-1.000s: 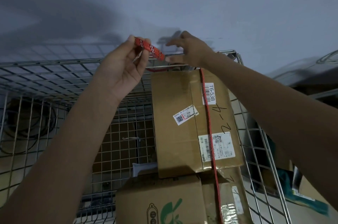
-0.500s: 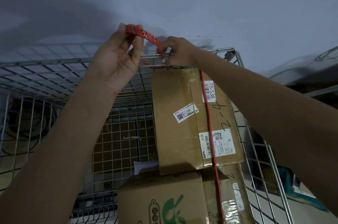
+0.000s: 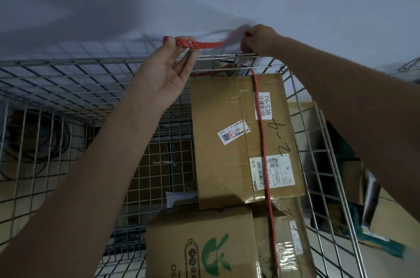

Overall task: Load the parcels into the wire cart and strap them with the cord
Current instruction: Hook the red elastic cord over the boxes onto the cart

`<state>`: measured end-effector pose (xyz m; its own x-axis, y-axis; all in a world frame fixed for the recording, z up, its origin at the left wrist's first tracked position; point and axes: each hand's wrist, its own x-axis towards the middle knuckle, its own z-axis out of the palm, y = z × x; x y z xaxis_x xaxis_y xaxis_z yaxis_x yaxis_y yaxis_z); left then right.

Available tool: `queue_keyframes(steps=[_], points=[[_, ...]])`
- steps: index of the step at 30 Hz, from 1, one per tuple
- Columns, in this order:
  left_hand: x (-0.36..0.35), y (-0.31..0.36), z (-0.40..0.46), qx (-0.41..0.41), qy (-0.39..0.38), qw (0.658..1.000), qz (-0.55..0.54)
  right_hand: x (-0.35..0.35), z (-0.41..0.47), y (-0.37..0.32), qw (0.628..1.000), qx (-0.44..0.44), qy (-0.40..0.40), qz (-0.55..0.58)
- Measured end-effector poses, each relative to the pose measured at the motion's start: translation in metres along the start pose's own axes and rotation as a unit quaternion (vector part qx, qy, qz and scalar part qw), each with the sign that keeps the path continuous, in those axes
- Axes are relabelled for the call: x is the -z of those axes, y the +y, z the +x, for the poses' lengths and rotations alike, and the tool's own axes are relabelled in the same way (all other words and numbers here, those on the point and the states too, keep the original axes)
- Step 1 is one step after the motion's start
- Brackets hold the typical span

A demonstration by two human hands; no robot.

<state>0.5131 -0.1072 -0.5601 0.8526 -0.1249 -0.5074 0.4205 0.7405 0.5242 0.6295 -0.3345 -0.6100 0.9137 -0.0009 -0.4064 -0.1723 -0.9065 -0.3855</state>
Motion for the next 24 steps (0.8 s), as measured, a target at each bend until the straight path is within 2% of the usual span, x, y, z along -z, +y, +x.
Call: queue_keyframes(steps=[4, 9, 12, 15, 17, 19, 24], points=[[0.008, -0.008, 0.003, 0.009, 0.001, 1.000, 0.028, -0.004, 0.011, -0.002, 0.994, -0.004, -0.098, -0.050], [0.025, -0.020, 0.009, 0.030, 0.005, 0.999, 0.018, -0.010, 0.023, -0.001, 0.991, -0.011, -0.126, -0.047], [0.036, -0.037, 0.014, 0.071, 0.017, 0.997, 0.038, -0.014, 0.030, -0.003, 0.985, -0.037, -0.164, -0.032], [0.048, -0.066, 0.015, 0.128, 0.027, 0.982, 0.136, -0.011, 0.032, -0.002, 0.973, -0.060, -0.222, -0.015], [0.049, -0.085, 0.017, 0.139, 0.004, 0.948, 0.287, -0.010, 0.032, -0.003, 0.965, -0.074, -0.252, -0.004], [0.042, -0.101, 0.027, 0.117, -0.001, 0.912, 0.393, -0.013, 0.037, -0.002, 0.958, -0.072, -0.278, -0.008], [0.009, -0.123, 0.072, -0.014, 0.068, 0.870, 0.489, -0.012, 0.032, -0.004, 0.954, -0.095, -0.283, -0.016]])
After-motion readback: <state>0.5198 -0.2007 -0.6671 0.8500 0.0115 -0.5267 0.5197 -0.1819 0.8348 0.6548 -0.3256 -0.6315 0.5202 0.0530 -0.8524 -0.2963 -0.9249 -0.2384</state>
